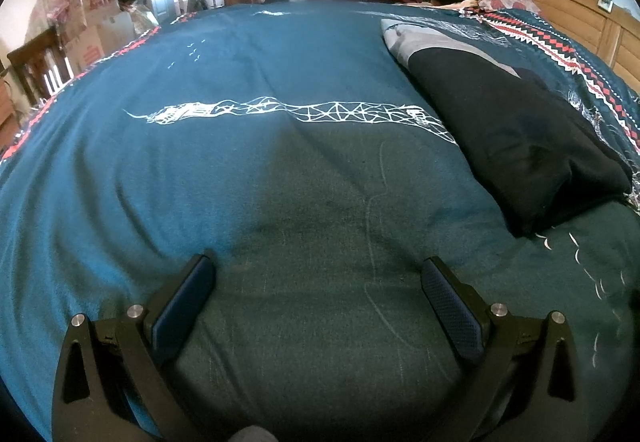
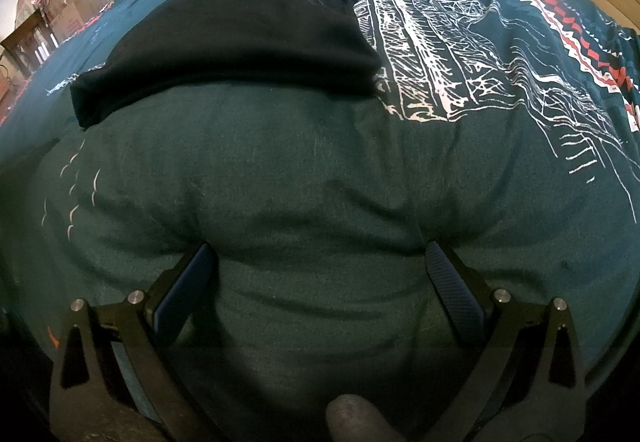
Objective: Fold large clothes
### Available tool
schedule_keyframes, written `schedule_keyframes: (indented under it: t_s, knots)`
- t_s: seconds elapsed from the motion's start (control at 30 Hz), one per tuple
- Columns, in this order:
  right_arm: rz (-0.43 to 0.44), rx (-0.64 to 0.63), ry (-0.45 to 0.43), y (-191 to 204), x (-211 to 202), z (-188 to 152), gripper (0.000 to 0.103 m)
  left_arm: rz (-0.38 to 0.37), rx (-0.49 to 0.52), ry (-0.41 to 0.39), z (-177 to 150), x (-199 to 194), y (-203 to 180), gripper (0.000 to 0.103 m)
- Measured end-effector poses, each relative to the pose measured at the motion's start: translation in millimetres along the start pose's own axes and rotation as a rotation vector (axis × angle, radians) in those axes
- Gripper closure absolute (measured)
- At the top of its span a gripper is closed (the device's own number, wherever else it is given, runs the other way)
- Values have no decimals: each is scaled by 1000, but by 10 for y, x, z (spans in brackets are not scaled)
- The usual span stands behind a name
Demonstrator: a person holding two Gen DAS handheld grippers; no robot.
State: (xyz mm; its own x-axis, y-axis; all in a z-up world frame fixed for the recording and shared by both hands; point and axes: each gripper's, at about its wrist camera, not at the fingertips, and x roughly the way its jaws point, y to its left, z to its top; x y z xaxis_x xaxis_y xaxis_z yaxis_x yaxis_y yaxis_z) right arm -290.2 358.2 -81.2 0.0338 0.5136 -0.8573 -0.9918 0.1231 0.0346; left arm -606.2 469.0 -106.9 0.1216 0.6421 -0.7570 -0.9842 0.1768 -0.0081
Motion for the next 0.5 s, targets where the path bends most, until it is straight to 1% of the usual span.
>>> schedule_keyframes:
  t_s: [0.5]
  knots:
    - [0, 1, 1, -1, 1, 9, 0, -5, -2, 2, 4, -3, 7, 0]
